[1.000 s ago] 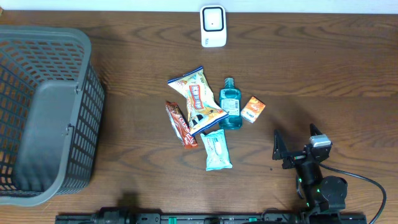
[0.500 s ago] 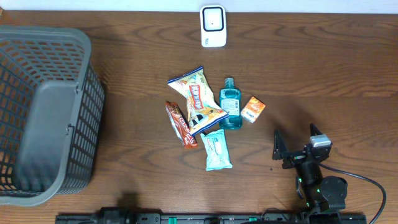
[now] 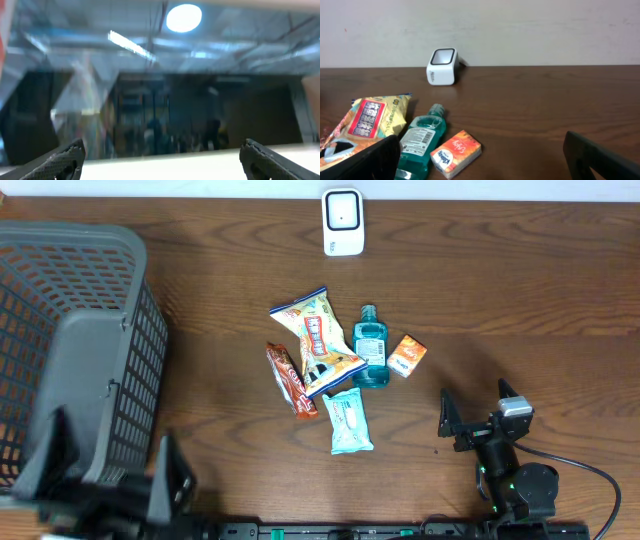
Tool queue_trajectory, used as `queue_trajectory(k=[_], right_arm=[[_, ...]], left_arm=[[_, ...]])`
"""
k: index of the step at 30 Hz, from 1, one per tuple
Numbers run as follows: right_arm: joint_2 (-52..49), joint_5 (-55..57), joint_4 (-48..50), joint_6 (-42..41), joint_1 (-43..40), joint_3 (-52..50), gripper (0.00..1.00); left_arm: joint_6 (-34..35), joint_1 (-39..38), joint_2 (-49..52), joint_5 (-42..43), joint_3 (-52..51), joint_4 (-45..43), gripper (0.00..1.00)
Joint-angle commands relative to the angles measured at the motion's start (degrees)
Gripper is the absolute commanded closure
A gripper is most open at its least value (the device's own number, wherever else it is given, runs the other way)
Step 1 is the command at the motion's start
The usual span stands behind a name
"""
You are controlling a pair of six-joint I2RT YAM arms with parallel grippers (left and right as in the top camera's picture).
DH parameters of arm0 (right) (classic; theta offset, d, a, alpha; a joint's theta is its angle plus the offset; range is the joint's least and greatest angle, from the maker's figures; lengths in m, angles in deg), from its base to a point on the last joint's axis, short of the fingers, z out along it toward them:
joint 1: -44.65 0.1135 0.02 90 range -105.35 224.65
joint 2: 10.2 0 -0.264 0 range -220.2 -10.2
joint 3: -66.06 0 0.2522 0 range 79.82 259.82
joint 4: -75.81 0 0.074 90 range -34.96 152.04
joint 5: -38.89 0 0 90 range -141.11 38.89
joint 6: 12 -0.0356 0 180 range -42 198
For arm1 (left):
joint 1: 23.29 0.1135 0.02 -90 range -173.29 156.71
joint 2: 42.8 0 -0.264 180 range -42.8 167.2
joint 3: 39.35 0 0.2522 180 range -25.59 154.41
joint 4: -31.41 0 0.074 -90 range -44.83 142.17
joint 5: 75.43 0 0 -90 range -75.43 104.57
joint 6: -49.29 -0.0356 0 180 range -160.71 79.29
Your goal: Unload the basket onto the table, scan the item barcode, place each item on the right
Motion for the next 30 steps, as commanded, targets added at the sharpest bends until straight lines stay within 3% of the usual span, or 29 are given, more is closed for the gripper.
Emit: queue_trajectory(k=[1, 12, 20, 30], right_arm=[[0.3, -0.8, -0.2, -1.5, 0.3, -0.1, 0.01], [0.3, -3.4, 0.0, -26.7, 0.3, -0.1, 0.01], [0.3, -12.6, 0.7, -29.7, 0.3, -0.1, 0.01], [0.3, -19.5, 1.1, -29.7, 0.3, -0.1, 0.01]], left_arm=[[0.7, -0.2, -0.8, -0.7, -4.3, -0.6, 0.01], [8.7, -0.2, -0.3, 0.2, -11.6, 0.9, 0.01], [8.7, -0.2, 4.3, 12.7, -17.0, 3.5, 0.02], [8.2, -0.2, 8.7, 13.0, -23.1, -2.1, 0.01]])
